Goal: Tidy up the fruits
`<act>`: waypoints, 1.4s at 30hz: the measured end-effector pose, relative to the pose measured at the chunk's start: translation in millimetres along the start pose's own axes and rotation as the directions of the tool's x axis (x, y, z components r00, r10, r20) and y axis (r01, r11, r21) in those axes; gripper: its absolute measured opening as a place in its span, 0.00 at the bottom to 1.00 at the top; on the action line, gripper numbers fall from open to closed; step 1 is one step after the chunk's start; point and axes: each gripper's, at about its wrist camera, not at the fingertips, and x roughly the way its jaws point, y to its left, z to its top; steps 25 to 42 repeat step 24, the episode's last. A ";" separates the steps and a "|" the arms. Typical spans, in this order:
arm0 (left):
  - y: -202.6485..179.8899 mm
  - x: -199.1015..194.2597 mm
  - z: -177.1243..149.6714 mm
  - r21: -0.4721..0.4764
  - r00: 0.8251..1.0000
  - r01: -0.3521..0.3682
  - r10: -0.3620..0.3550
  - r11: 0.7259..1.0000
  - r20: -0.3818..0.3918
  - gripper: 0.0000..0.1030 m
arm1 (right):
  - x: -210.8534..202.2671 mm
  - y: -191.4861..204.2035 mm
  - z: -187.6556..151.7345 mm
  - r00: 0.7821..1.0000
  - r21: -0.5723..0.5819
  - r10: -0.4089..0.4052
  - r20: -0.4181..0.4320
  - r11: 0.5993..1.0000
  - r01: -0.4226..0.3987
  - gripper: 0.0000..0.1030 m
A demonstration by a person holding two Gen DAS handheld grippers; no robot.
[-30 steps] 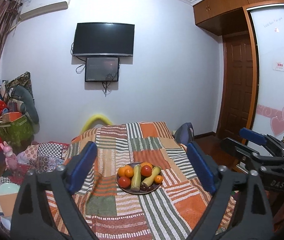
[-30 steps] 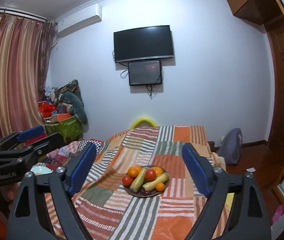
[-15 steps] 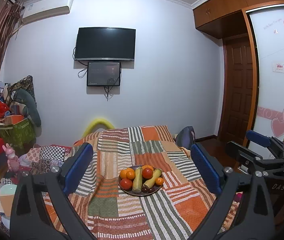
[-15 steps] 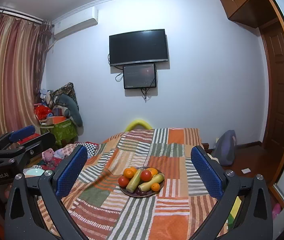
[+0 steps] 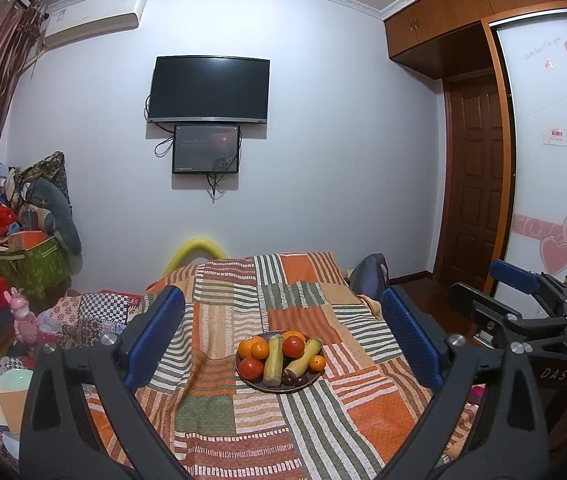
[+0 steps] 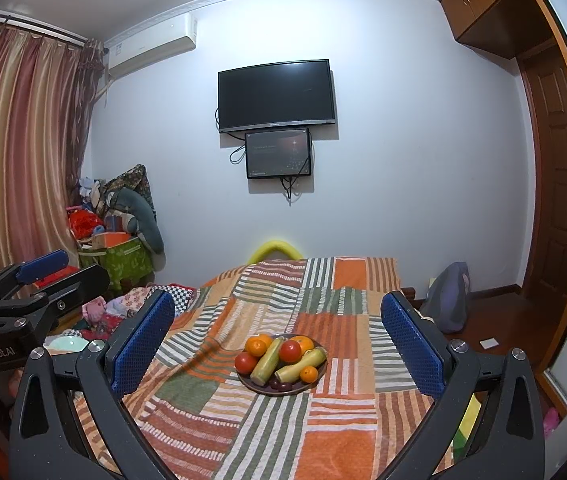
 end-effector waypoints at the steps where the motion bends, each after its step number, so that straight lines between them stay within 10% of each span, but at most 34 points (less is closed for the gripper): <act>1: 0.1 -0.2 0.0 0.000 1.000 0.001 -0.001 1.000 0.001 0.97 | 0.3 0.1 -0.6 1.000 0.001 0.001 0.000 1.000 -0.001 1.00; 42: -1.2 5.6 -1.5 -0.002 0.999 0.027 -0.027 1.000 -0.016 0.99 | 0.4 -0.7 0.1 1.000 -0.008 -0.003 -0.002 1.000 0.003 1.00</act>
